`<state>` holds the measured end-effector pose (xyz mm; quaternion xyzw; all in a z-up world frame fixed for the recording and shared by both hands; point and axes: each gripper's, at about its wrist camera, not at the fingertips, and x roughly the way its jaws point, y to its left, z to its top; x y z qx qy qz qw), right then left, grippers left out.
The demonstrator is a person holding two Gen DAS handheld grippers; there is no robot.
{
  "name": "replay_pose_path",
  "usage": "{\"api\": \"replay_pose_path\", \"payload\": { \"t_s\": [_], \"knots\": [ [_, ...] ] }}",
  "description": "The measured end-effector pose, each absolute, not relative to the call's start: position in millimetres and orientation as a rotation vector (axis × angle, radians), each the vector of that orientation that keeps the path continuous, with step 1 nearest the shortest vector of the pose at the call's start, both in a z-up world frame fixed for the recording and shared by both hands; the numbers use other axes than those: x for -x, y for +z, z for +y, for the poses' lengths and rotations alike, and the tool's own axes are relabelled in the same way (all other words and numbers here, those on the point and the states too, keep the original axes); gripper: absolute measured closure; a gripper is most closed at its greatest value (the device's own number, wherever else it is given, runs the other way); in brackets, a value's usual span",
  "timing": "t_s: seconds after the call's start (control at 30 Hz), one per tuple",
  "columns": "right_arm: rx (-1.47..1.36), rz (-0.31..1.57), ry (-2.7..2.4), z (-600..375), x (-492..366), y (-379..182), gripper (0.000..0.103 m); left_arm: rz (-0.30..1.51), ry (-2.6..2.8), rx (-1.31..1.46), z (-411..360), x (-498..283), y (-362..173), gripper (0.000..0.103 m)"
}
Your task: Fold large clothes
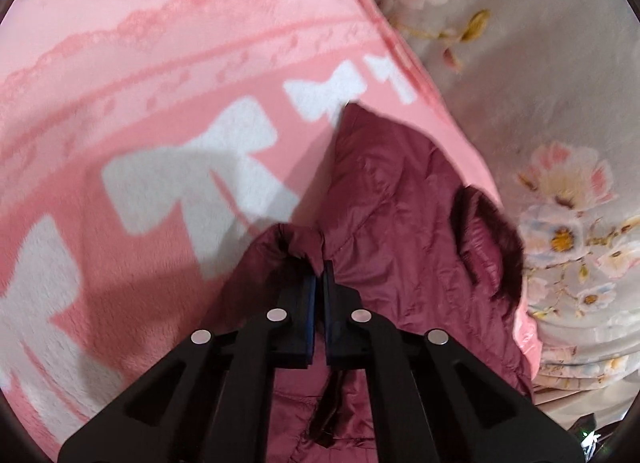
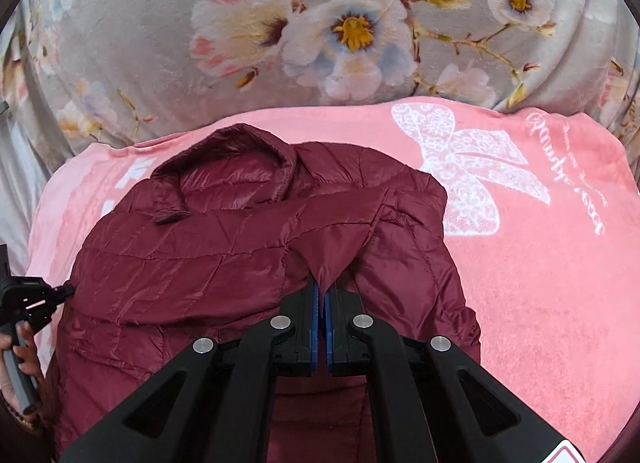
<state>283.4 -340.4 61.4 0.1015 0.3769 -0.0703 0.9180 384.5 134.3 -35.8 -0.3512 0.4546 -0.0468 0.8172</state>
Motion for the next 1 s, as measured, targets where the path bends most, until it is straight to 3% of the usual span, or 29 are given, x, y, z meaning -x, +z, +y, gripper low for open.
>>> {"api": "replay_pose_path", "payload": {
  "t_s": [0.1,0.23,0.3,0.4,0.5,0.53,0.57,0.6,0.8,1.0],
  "knots": [
    [-0.242,0.748,-0.124,-345.8,-285.4,70.5,0.101,0.966,-0.120,0.770,137.2,-383.3,-35.3,0.099],
    [-0.280,0.705,-0.094,-352.1,-291.4,96.4,0.101,1.005,-0.144,0.789,130.1,-387.1,-44.5,0.088],
    [-0.278,0.690,-0.075,-352.1,-295.0,111.4,0.101,1.009,-0.152,0.829,128.5,-390.2,-48.8,0.076],
    [-0.236,0.671,-0.048,-344.7,-296.3,133.1,0.101,1.016,-0.146,0.895,129.6,-399.8,-58.7,0.071],
    [-0.183,0.652,-0.030,-335.8,-293.4,147.7,0.101,1.012,-0.137,0.938,133.0,-407.4,-61.6,0.074],
    [-0.174,0.647,-0.033,-335.4,-291.7,149.7,0.101,0.997,-0.128,0.925,134.8,-408.2,-57.5,0.079],
    [-0.168,0.644,-0.035,-336.3,-289.8,150.2,0.101,0.976,-0.124,0.914,137.4,-407.8,-52.4,0.091],
    [-0.165,0.639,-0.045,-339.0,-286.6,148.4,0.101,0.939,-0.121,0.897,142.8,-404.7,-42.9,0.094],
    [-0.209,0.783,-0.095,-362.0,-284.2,82.1,0.102,0.896,-0.105,0.739,143.8,-386.7,-26.5,0.099],
    [-0.244,0.935,-0.132,-366.8,-281.1,8.2,0.102,0.972,-0.066,0.675,141.8,-382.2,-59.7,0.099]
  ]
}}
